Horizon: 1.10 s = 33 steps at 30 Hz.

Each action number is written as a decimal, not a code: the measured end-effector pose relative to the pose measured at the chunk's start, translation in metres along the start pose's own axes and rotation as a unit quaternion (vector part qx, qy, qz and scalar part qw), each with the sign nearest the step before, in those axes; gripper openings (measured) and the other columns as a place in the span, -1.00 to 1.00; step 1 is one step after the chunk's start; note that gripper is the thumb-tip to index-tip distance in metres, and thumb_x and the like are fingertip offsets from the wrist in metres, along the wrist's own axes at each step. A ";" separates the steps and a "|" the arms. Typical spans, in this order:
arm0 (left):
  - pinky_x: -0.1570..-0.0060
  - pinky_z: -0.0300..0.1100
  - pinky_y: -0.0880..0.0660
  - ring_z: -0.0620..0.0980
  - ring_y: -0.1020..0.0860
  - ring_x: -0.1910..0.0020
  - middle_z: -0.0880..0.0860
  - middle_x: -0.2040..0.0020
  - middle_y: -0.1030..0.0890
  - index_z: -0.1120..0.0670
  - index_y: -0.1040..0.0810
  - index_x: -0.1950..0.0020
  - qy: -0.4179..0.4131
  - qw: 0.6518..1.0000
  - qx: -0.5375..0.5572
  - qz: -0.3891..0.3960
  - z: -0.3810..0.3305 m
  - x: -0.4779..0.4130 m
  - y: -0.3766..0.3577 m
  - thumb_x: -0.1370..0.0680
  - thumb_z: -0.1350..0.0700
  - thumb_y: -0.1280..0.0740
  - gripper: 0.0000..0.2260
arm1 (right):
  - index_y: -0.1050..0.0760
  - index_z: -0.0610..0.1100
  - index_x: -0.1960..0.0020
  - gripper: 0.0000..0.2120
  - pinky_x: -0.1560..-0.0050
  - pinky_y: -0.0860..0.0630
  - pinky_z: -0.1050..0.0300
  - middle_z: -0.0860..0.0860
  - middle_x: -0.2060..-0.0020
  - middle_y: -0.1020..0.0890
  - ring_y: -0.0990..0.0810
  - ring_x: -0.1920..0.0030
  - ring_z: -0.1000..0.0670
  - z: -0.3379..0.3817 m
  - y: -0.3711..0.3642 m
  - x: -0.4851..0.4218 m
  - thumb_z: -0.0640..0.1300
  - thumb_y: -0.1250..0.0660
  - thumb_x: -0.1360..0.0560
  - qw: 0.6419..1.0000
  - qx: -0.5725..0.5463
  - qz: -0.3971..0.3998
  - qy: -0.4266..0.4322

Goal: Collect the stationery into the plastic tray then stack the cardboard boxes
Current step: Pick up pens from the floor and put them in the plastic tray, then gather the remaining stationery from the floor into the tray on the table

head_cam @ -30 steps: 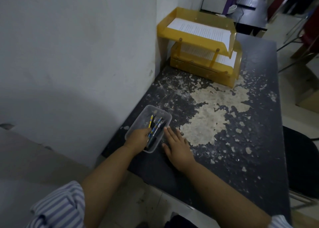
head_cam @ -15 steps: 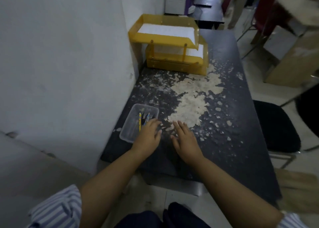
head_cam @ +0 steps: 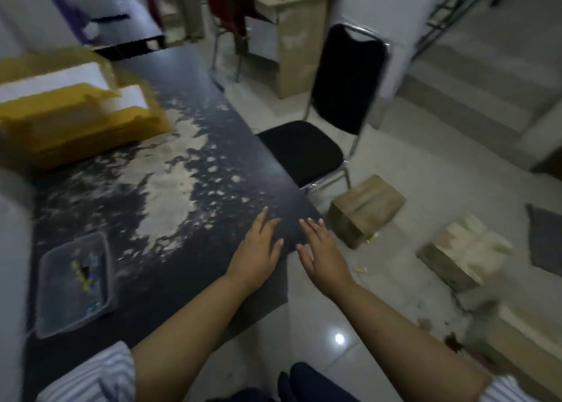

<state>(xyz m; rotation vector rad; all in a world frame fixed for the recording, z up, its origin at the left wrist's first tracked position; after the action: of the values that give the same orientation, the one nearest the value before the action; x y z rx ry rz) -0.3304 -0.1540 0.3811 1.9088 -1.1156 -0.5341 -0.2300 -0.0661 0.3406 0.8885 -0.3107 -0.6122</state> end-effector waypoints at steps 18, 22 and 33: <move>-0.35 -0.07 -0.36 0.02 -0.22 -0.49 -0.01 -0.57 0.15 -0.02 -0.16 -0.49 -0.235 0.949 -0.027 0.207 -0.288 -0.014 -0.247 -0.62 -0.02 -0.13 -0.55 | -0.13 -0.05 -0.50 -0.53 -0.50 -0.08 -0.01 -0.02 -0.51 -0.17 -0.02 -0.53 -0.05 -0.284 0.172 0.208 0.00 -0.08 -0.62 0.939 0.018 -0.147 -0.311; -0.40 -0.07 -0.28 0.01 -0.18 -0.50 -0.02 -0.57 0.13 -0.04 -0.15 -0.50 -0.275 0.931 -0.044 0.236 -0.314 -0.011 -0.280 -0.62 -0.05 -0.11 -0.55 | -0.16 -0.07 -0.49 -0.54 -0.49 -0.11 0.00 -0.04 -0.49 -0.21 -0.09 -0.52 -0.05 -0.315 0.179 0.236 -0.02 -0.09 -0.61 0.917 0.003 -0.184 -0.355; -0.43 -0.08 -0.19 -0.02 -0.08 -0.54 -0.04 -0.57 0.01 -0.01 -0.16 -0.51 -0.382 0.860 -0.083 0.327 -0.325 -0.026 -0.415 -0.64 -0.04 -0.07 -0.56 | -0.20 -0.10 -0.47 -0.54 -0.48 -0.15 -0.04 -0.08 -0.47 -0.27 -0.12 -0.50 -0.07 -0.402 0.112 0.273 -0.02 -0.11 -0.60 0.835 -0.059 -0.274 -0.474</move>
<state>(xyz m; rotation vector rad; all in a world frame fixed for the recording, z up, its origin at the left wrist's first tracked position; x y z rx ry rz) 0.0904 0.1190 0.2160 1.0308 -2.0316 -0.9812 0.2252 0.0712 0.1901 0.4769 -0.9136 -1.5951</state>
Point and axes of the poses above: each hand's wrist, its own x-axis away from the middle knuckle, its own y-axis out of the back of the hand, z = x × y, the point moved 8 cm from there along -x, towards the middle knuckle
